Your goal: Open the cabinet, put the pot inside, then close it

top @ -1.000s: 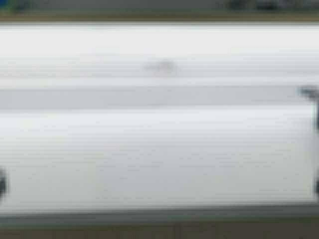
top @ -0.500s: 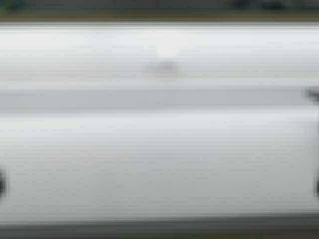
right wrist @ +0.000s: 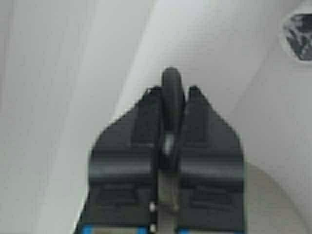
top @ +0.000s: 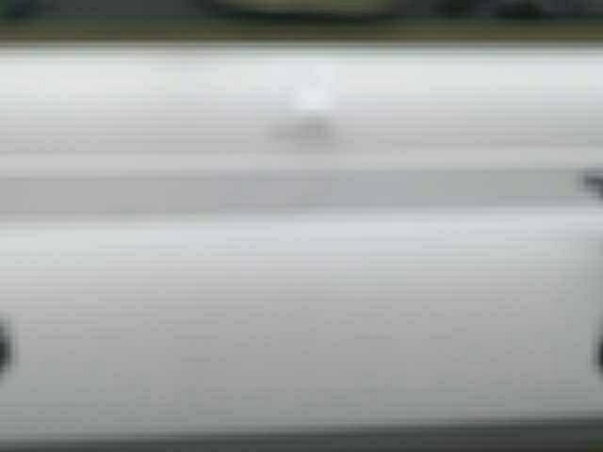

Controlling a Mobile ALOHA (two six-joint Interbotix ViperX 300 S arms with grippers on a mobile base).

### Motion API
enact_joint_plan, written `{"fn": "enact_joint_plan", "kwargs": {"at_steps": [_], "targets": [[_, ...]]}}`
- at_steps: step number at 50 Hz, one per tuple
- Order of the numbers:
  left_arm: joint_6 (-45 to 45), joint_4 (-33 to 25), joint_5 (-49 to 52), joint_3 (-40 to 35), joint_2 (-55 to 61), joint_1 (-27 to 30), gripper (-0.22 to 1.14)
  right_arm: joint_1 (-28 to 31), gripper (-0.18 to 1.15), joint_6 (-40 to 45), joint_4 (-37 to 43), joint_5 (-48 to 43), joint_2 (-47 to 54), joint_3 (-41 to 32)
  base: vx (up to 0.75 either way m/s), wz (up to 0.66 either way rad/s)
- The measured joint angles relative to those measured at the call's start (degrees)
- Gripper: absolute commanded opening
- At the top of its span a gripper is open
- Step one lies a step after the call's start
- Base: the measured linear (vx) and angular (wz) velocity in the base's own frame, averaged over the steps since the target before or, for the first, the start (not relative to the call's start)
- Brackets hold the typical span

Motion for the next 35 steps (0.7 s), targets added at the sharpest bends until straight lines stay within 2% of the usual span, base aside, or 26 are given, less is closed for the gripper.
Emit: {"fn": "enact_joint_plan", "kwargs": {"at_steps": [35], "targets": [[-2.11, 0.00, -0.62, -2.55, 3.78, 0.53, 0.02, -0.09, 0.06, 1.76, 0.00, -3.87, 2.55, -0.97, 0.03, 0.00]]}}
